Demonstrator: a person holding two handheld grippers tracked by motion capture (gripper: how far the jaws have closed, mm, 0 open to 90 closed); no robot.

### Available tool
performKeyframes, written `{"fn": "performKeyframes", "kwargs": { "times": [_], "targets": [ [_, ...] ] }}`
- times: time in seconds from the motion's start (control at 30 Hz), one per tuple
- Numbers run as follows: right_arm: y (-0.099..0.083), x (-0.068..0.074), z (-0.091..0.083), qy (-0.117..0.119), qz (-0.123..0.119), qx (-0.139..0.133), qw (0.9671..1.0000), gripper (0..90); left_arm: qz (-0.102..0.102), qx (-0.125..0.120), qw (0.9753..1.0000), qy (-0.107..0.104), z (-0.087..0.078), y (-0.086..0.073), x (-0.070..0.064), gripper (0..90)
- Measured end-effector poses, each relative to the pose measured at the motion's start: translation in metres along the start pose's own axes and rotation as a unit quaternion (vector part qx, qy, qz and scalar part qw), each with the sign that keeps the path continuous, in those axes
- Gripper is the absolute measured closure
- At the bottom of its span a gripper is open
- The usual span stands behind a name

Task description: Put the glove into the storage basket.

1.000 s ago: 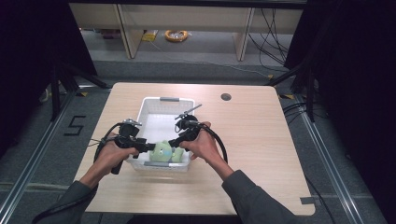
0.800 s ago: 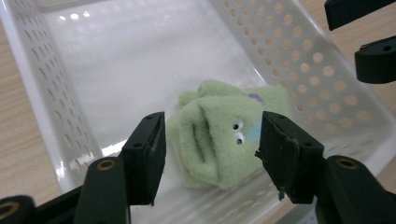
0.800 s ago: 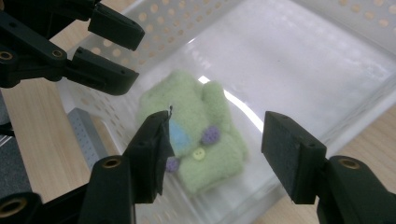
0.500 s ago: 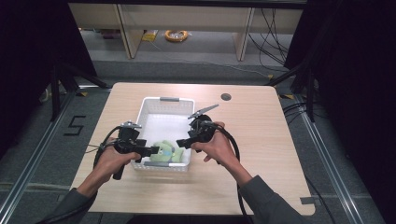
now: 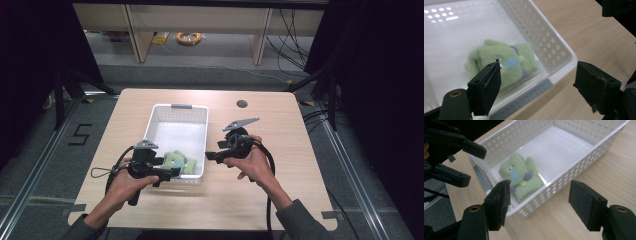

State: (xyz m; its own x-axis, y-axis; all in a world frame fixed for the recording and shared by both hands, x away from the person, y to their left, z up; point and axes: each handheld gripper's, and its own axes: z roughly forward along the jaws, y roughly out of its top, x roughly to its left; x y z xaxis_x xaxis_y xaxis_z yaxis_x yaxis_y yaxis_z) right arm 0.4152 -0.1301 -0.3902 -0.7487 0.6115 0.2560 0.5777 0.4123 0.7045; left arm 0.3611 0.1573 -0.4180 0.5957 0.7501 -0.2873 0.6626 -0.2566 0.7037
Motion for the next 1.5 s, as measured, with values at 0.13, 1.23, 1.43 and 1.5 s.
{"fn": "performKeyframes", "kwargs": {
  "times": [0.13, 1.23, 1.43, 1.5],
  "targets": [
    [-0.01, -0.004, -0.011, -0.003, 0.005, -0.008, 0.9999, 34.5, 0.003, -0.009, 0.9999, -0.007, 0.001, -0.003, -0.01, 20.3],
    [-0.071, -0.012, -0.045, -0.007, 0.02, -0.044, 0.9988, 33.1, 0.043, -0.011, 0.9974, -0.057, 0.025, -0.031, -0.057, 19.8],
    [-0.081, -0.01, -0.048, -0.003, 0.028, -0.045, 0.9986, 31.7, 0.045, -0.01, 0.997, -0.063, 0.03, -0.037, -0.06, 19.2],
    [-0.085, -0.01, -0.049, -0.005, 0.029, -0.045, 0.9986, 31.4, 0.049, -0.007, 0.9968, -0.063, 0.03, -0.039, -0.061, 19.0]
  ]
}}
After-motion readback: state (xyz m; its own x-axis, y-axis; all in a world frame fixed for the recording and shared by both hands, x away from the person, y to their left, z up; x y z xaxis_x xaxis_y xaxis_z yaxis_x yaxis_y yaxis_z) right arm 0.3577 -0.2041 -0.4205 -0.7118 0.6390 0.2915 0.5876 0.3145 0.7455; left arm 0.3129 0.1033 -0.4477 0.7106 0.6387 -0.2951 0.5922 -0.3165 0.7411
